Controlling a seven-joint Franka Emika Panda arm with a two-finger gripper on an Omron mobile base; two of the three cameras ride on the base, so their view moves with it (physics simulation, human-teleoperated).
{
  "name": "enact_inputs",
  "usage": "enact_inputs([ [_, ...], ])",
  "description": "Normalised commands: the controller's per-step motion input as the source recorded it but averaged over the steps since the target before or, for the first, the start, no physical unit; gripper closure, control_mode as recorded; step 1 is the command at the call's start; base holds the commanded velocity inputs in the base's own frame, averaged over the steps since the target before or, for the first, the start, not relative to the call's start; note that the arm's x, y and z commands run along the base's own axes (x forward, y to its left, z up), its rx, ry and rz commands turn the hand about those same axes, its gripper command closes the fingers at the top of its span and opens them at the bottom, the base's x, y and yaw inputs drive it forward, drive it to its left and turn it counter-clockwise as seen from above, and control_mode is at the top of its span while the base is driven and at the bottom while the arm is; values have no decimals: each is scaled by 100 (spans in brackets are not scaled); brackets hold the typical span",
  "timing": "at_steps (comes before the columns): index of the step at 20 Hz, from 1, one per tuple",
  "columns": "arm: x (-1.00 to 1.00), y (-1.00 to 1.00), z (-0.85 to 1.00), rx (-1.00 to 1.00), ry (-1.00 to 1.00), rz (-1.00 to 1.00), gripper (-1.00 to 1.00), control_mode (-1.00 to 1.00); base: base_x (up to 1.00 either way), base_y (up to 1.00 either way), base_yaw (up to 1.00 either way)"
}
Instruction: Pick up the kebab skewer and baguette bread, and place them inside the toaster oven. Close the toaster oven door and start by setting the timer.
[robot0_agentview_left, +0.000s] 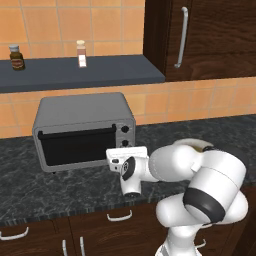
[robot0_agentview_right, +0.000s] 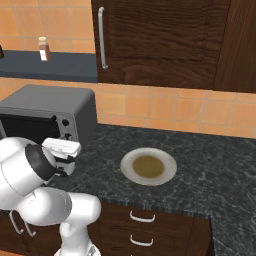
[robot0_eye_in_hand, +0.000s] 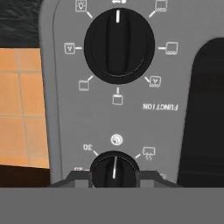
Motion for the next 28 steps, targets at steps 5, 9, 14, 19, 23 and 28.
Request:
enact_inputs([
  [5, 5, 0, 28, 24, 2, 0, 100, -100, 0, 0, 0],
  [9, 3, 0, 23, 29, 0, 0, 100, -100, 0, 0, 0],
  [14, 11, 0, 23, 33, 0, 0, 100, -100, 0, 0, 0],
  [19, 13, 0, 26, 35, 0, 0, 100, -100, 0, 0, 0],
  [23, 12, -3, 23, 38, 0, 0, 100, -100, 0, 0, 0],
  [28, 5, -12, 23, 42, 0, 0, 100, -100, 0, 0, 0],
])
